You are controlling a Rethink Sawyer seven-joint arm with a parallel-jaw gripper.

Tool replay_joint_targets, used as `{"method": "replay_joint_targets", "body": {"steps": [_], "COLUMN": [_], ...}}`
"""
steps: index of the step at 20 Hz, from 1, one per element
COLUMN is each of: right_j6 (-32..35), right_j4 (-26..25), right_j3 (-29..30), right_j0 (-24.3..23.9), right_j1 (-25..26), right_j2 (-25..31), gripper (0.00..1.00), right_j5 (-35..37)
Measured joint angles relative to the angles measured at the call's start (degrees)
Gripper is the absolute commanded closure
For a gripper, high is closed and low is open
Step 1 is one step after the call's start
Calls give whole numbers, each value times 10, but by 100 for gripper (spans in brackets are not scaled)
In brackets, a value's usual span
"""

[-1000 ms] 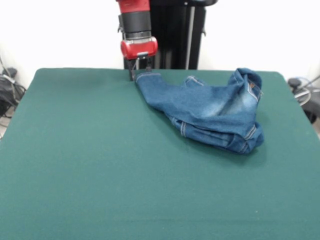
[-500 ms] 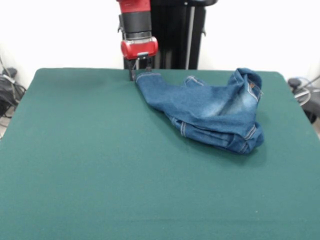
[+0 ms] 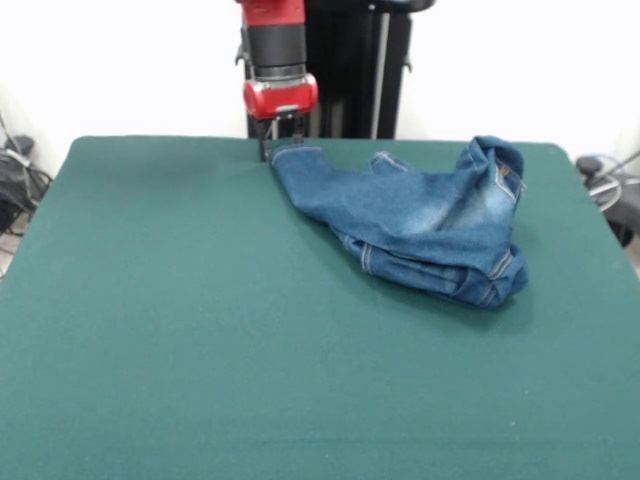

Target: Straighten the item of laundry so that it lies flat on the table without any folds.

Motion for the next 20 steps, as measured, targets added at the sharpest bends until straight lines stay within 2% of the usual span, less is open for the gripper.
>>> {"method": "replay_joint_targets", "body": {"steps": [7, 20], "right_j6": [0, 0], "right_j4": [29, 49], "right_j3": [-16, -29], "right_j0": [24, 43], "right_j1": [-10, -16], "right_j2": [-10, -21], "gripper": [0, 0], "right_j5": [0, 1]}}
